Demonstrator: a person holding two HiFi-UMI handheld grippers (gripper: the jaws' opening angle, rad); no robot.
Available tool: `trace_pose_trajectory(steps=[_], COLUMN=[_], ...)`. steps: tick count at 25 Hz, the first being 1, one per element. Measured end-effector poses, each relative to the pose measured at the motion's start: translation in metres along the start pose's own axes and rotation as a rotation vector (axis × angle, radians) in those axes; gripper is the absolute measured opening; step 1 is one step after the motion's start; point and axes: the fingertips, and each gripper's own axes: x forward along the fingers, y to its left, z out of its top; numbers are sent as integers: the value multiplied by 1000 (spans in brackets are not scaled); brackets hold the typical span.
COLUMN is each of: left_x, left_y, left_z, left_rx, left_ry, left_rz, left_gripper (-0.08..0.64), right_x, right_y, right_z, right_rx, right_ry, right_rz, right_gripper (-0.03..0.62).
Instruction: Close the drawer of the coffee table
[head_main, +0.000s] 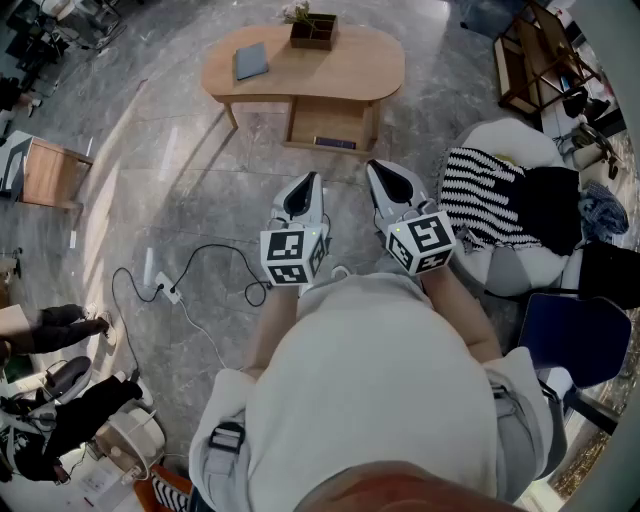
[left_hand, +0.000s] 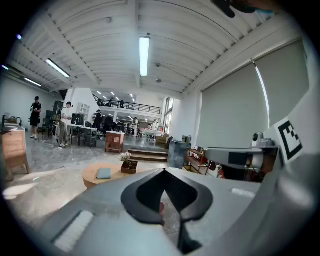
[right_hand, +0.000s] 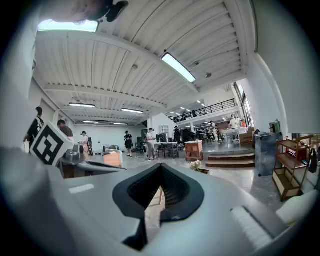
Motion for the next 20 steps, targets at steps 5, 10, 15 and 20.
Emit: trace_pose_trajectory(steps=[5,10,15,20], left_x=[-4,-11,-18,-27], left_y=[3,8,17,24], left_z=[-3,-6,-5,-7], left_rx=[-19,-22,-33,-37], left_ry=[3,3,-3,-2], left_rz=[-2,0,12,13], left_gripper=[2,2,2,2], right_x=[0,-1,-1,-5], right_y=[8,18,27,36], right_z=[-1,-2,-4,-4], right_rx=[-5,-14,-14,55], right_ry=[6,6,13,0], right_rz=[6,6,4,23], right_gripper=[-3,-3,-3,-2])
